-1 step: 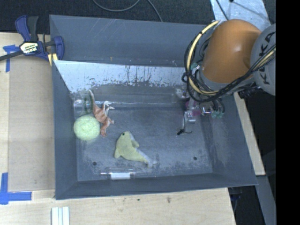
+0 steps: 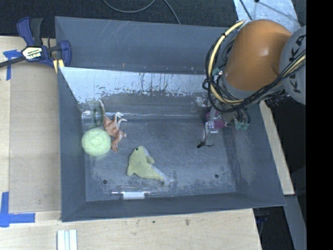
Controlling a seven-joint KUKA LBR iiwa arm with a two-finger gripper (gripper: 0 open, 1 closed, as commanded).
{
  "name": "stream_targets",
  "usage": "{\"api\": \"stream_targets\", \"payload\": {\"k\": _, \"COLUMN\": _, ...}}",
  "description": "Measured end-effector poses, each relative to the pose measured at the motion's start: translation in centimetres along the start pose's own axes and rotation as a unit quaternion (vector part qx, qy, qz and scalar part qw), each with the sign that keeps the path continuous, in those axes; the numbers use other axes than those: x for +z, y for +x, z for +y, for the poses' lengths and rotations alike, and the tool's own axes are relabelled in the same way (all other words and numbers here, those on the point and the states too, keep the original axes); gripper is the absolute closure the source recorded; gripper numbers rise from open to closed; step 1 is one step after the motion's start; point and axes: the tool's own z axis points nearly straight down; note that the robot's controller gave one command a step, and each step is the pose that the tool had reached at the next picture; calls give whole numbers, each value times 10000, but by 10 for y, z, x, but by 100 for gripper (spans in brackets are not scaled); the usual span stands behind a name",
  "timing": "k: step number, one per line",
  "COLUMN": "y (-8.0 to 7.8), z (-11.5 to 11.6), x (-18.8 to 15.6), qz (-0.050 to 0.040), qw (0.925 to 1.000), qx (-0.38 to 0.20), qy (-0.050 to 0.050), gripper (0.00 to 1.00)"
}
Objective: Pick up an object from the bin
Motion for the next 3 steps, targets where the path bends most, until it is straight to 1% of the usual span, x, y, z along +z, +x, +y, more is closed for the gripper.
{"api": "stream_targets", "payload": {"k": 1, "y": 10, "z": 45, "x": 67, "qz": -20, "qw": 9999, "qx": -158, "qy": 1, "gripper": 0}}
{"api": "stream_targets", "payload": {"k": 2, "y": 20, "z": 89, "x": 61, "qz": 34, "qw": 9973, "qx": -730, "qy": -1, "gripper": 0}}
{"api": "stream_targets", "payload": {"k": 3, "y": 28, "z": 114, "x": 62, "qz": 1, "qw": 10000, "qx": -51, "qy": -4, "gripper": 0}}
